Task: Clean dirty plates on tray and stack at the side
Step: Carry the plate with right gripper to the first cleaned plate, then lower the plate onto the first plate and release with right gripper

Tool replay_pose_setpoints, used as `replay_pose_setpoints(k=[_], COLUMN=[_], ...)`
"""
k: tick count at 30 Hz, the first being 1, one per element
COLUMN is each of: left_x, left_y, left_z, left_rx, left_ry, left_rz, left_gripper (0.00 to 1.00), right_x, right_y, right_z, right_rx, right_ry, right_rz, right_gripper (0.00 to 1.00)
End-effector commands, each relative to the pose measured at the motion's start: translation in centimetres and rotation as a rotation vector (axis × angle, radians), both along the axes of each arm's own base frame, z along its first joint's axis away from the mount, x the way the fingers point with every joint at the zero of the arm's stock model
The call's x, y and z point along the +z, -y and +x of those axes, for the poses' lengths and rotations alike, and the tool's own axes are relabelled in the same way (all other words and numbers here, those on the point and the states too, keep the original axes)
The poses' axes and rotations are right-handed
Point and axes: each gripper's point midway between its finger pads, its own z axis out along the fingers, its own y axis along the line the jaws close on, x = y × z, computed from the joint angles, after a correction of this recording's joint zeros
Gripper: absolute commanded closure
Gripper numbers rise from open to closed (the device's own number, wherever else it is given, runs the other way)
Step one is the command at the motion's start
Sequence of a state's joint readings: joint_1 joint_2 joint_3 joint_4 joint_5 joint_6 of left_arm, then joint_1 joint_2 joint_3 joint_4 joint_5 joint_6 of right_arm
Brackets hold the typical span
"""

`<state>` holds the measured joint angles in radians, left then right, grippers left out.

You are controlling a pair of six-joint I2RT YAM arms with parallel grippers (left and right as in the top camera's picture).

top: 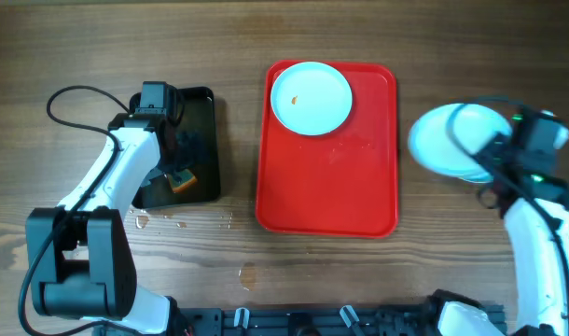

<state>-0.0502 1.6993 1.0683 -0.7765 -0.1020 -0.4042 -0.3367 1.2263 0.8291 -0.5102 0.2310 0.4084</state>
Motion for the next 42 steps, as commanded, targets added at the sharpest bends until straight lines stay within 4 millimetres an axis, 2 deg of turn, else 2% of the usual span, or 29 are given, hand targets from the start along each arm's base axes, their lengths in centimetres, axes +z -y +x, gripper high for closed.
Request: replay_pose_setpoints(k=[1, 3, 4, 5, 7, 9, 10, 13, 15, 17, 18, 20, 23, 24, 25, 27, 30, 32, 35, 37, 40, 42], left_x=[0.3, 0.3, 0.3, 0.3, 0.3, 0.3, 0.3, 0.3, 0.3, 0.3, 0.3, 0.3, 0.3, 0.3, 0.2, 0.3, 0.3, 0.3, 0.3, 0.3, 0.3, 0.3], left_y=[0.1, 0.1, 0.1, 0.1, 0.1, 0.1, 0.1, 0.1, 0.1, 0.1, 0.1, 0.1, 0.1, 0.1, 0.1, 0.1, 0.1, 0.1, 0.1, 0.1, 0.1, 0.1], left_z=[0.0, 0.0, 0.0, 0.0, 0.0, 0.0, 0.0, 0.0, 0.0, 0.0, 0.0, 0.0, 0.0, 0.0, 0.0, 0.0, 0.0, 0.0, 0.0, 0.0, 0.0, 0.0], left_rx=[-0.007, -0.007, -0.007, -0.007, -0.007, -0.007, -0.007, -0.007, -0.007, -0.007, -0.007, -0.007, -0.007, -0.007, -0.007, -0.007, -0.007, -0.007, -0.007, -0.007, -0.007, -0.007], left_ry=[0.01, 0.01, 0.01, 0.01, 0.01, 0.01, 0.01, 0.01, 0.01, 0.01, 0.01, 0.01, 0.009, 0.01, 0.009, 0.009, 0.01, 0.01, 0.01, 0.01, 0.01, 0.01], left_rz=[-0.011, -0.011, -0.011, -0.011, -0.011, -0.011, -0.011, -0.011, -0.011, -0.011, -0.011, -0.011, -0.011, -0.011, -0.011, -0.011, -0.011, -0.011, -0.011, -0.011, -0.011, -0.011], left_gripper=[0.0, 0.0, 0.0, 0.0, 0.0, 0.0, 0.0, 0.0, 0.0, 0.0, 0.0, 0.0, 0.0, 0.0, 0.0, 0.0, 0.0, 0.0, 0.0, 0.0, 0.0, 0.0], right_x=[0.9, 0.2, -0.2, -0.5, -0.4, 0.2, 0.8, 1.2, 0.3, -0.5, -0.5, -0.2, 0.0, -0.5, -1.1, -1.7, -1.7, -2.0, -2.4, -2.8, -4.1, -5.5], right_y=[3.4, 4.7, 4.7, 3.9, 1.2, -1.7, -4.1, -8.5, -10.3, -11.5, -12.7, -16.1, -20.1, -19.9, -18.4, -14.9, -9.7, -5.9, -0.8, 3.0, 5.7, 6.8], right_z=[-0.7, -1.2, -1.1, -0.3, 1.6, 2.8, 3.4, 3.5, 2.7, 2.1, 2.2, 2.3, 1.9, 1.7, 1.3, 0.7, 0.2, -1.1, -4.0, -7.3, -10.5, -11.7], right_rx=[-0.131, -0.17, -0.169, -0.105, 0.035, 0.153, 0.263, 0.416, 0.429, 0.414, 0.467, 0.648, 0.823, 0.799, 0.678, 0.439, 0.236, 0.095, -0.11, -0.288, -0.476, -0.558], right_ry=[0.082, 0.067, 0.063, 0.07, 0.123, 0.169, 0.19, 0.148, 0.06, 0.015, 0.011, 0.014, 0.003, -0.032, -0.07, -0.1, -0.079, -0.073, -0.035, -0.013, -0.015, -0.027], right_rz=[0.044, 0.05, 0.06, 0.09, 0.192, 0.284, 0.324, 0.307, 0.262, 0.281, 0.288, 0.308, 0.295, 0.246, 0.216, 0.186, 0.199, 0.24, 0.357, 0.406, 0.459, 0.492], right_gripper=[0.94, 0.86, 0.82, 0.73, 0.56, 0.48, 0.46, 0.44, 0.43, 0.67, 0.67, 0.62, 0.57, 0.5, 0.49, 0.48, 0.47, 0.46, 0.46, 0.46, 0.46, 0.43])
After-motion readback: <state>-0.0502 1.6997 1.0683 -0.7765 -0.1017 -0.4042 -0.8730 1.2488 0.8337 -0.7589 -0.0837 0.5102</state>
